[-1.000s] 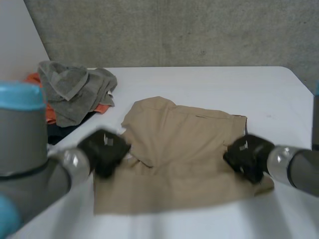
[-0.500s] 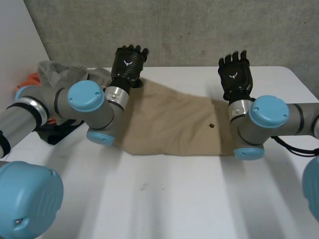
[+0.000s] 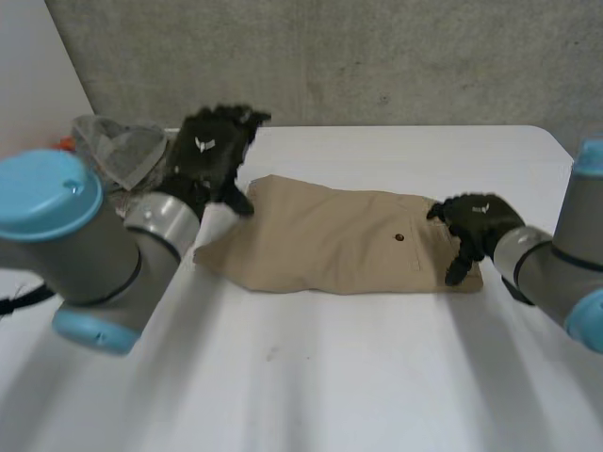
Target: Fold the laundry.
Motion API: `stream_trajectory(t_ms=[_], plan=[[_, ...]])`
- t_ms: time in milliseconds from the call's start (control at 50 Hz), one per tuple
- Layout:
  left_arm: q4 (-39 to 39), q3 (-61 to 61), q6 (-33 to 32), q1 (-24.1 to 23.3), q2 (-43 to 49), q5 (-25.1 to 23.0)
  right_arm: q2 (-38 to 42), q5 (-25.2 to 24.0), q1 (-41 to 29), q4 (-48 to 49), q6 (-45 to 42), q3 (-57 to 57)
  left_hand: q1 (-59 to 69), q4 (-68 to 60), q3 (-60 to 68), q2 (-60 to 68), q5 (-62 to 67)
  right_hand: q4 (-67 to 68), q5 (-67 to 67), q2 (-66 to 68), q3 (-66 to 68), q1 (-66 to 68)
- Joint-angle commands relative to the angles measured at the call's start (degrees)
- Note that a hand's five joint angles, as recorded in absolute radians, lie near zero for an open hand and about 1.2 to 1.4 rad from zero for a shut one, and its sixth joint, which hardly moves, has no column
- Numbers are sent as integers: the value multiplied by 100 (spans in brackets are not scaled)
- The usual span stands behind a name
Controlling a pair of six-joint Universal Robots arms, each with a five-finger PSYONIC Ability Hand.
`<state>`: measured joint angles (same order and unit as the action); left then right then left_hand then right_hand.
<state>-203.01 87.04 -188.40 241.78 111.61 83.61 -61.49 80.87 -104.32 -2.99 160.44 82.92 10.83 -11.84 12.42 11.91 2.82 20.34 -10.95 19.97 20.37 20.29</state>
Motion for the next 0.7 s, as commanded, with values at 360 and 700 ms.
stream_trajectory(t_ms=[360,700], plan=[[77,806,594,80,-675,191,-232,588,1080,1644,-1915,550,-83,184,-242,-191,-282,5966,-5905,6003,5963,5971],[331,491,480,-8,-588,278,752,-2261,-1951,3041,-4354,559,-83,184,-242,-191,-282,5966,-5905,6003,5963,5971]])
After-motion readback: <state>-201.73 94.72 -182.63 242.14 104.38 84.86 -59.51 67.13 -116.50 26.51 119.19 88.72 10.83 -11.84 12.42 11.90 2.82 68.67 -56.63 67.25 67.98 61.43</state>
